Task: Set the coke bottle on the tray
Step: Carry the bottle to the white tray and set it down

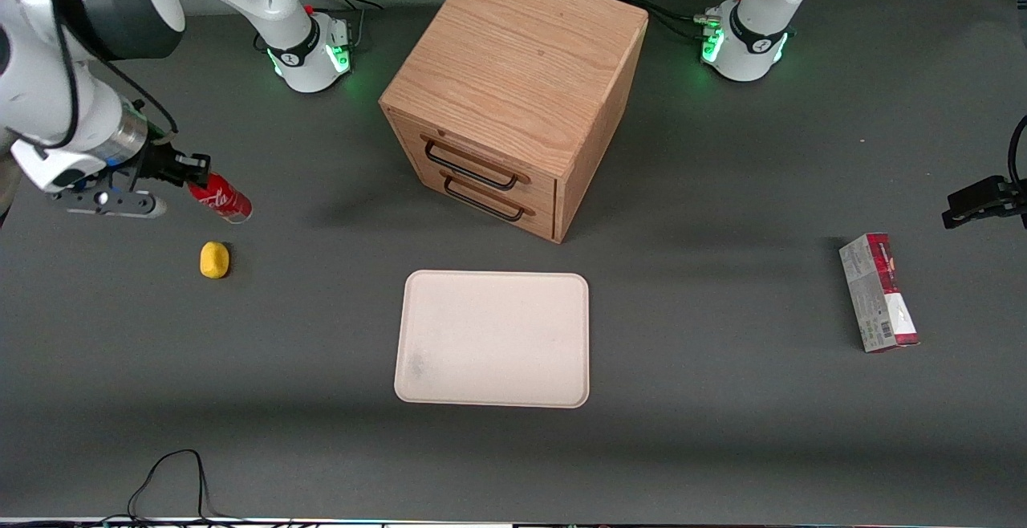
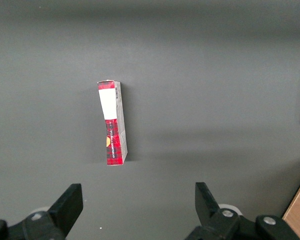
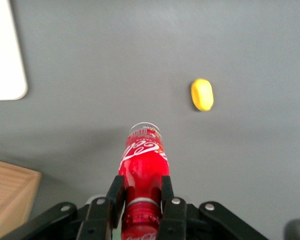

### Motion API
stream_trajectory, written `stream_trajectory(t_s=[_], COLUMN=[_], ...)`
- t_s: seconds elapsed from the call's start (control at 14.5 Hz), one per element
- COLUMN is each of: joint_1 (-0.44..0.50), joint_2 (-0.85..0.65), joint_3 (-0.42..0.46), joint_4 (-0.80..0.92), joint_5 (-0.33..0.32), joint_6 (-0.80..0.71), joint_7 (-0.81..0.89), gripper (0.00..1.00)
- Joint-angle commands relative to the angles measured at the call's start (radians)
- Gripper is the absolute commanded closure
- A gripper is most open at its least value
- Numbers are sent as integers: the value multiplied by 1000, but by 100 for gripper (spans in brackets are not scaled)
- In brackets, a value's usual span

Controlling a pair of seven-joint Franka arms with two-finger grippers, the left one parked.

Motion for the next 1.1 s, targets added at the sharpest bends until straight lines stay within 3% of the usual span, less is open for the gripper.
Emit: stream_trajectory(t_s=[0.0,0.28,0.41,0.62,1.03], joint_1=[-44,-44,-39,-15,50], joint_2=[249,415,483,624,793], joint_3=[58,166,239,331,332], joint_4=[438,693,709,709,668], joint_5=[61,61,53,-25,-134], joint_6=[-163,-149,-47,131,326], joint_7=[17,44,106,184,212], gripper=[100,100,100,100,100])
